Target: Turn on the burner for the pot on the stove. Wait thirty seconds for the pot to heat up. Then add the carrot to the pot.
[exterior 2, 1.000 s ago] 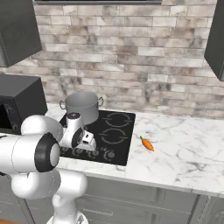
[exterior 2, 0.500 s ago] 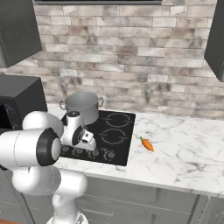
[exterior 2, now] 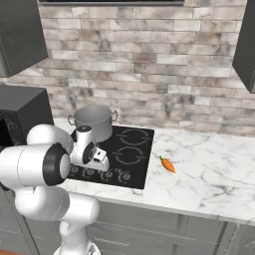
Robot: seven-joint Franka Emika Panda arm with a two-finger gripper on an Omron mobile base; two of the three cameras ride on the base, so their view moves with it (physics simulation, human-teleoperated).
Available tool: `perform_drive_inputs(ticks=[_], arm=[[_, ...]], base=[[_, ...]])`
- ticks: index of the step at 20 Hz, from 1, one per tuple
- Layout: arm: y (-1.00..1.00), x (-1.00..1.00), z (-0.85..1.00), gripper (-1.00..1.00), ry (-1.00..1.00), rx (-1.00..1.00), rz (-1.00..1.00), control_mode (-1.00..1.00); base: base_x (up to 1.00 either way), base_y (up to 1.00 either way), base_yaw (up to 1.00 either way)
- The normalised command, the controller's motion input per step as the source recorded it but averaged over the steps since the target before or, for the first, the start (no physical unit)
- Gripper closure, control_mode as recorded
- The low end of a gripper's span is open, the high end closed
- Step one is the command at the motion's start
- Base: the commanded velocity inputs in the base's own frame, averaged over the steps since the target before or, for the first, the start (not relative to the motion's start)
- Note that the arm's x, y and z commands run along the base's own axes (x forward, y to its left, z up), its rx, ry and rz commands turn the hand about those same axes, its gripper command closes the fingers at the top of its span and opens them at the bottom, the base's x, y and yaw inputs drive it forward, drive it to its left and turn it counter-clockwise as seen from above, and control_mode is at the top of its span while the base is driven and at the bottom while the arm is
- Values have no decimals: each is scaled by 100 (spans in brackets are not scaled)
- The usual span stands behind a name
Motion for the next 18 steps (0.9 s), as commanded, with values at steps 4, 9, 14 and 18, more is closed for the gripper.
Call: perform_drive_inputs(ticks=[4, 9, 14, 18], arm=[[0, -38, -50, 100, 0, 0, 0, -100], [0, -54, -49, 100, -2, 0, -1, -100], [1, -75, -53, 100, -9, 0, -2, -100], [2, -75, -57, 100, -13, 0, -3, -100]], base=[[0, 0, 0], [0, 0, 0], [0, 0, 0], [0, 0, 0]])
